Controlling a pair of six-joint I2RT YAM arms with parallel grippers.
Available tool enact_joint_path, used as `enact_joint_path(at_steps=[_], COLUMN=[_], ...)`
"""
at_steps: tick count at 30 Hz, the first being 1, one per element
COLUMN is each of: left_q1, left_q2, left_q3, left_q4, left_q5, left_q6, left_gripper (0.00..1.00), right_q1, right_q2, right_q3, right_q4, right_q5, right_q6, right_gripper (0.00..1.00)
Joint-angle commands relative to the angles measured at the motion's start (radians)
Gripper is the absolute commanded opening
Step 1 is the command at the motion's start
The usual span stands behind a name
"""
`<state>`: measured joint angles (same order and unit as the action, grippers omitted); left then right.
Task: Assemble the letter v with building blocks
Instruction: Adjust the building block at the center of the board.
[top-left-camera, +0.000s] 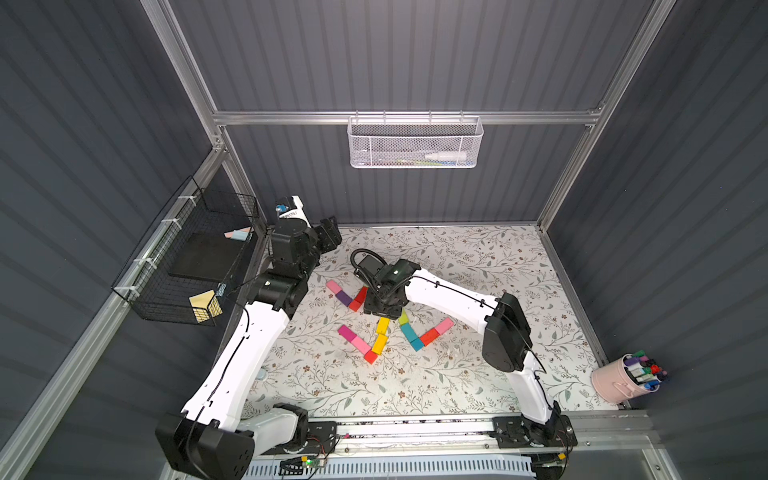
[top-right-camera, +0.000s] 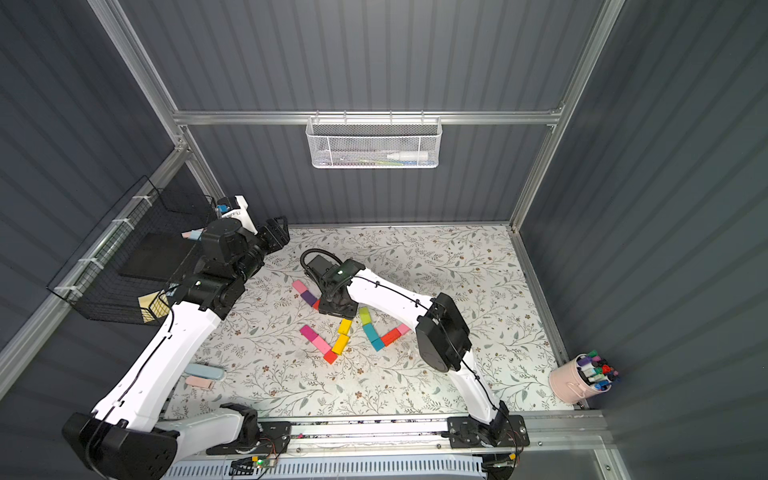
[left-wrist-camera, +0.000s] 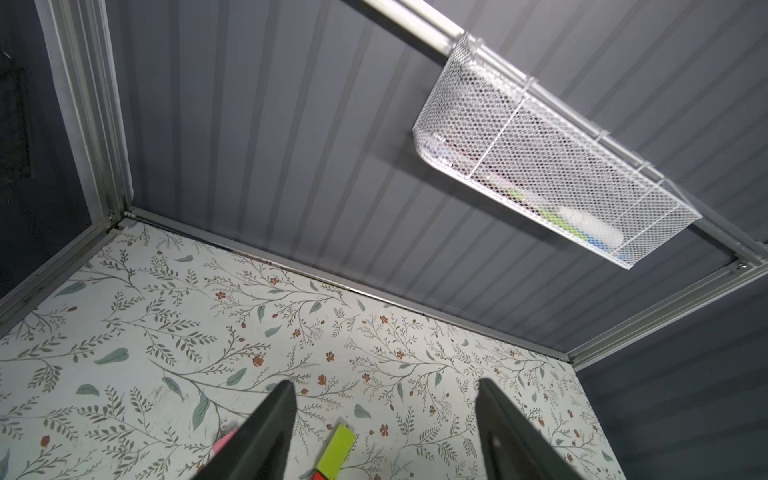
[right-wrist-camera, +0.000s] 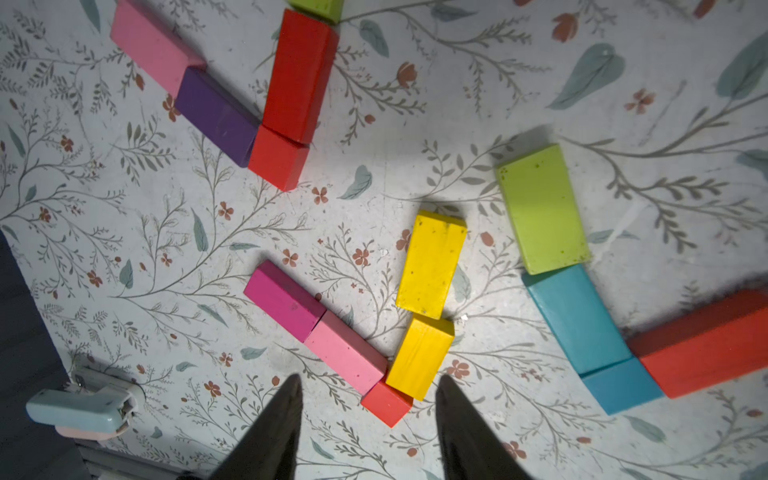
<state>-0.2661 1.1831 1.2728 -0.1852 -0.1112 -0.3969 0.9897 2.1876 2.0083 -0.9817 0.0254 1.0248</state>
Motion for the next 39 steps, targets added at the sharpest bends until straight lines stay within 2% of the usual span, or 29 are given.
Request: enact_joint_path(at_steps=[1,8,11,32,39], left_q1=[0.008,0.006,0.005,0.005,0.005], left_q2=[-0.029,-0.028,-0.036,-0.016,-0.016], left_q3=[-0.004,-0.034,-0.048,-0.079,-0.088], left_q4=[0.038,0.049,0.053,0.069,0.072], left_q5=[0.003,-0.014,-0.01,-0.008,-0.01], left_q6=[0.05,0.088,0.086,0.094,0.095], left_gripper=[0.7,0.71,0.7,0.7,0.7], right_q1=[-0.005,-0.008,-0.023,-0.043,-0.049], right_q2=[0.061,0.112,0.141,0.219,0.216], right_q3=[-0.008,0.003,0.004,0.047,0.012], right_q4=[-0.066,-0.074,-0.076,-0.038,-0.023], right_q5=[0.054,0.057,0.02,-0.055,-0.077], right_q6=[0.106,0.137,0.145,0.085,0.097], right_gripper=[0.52,0.5,0.5,0.5,0.42])
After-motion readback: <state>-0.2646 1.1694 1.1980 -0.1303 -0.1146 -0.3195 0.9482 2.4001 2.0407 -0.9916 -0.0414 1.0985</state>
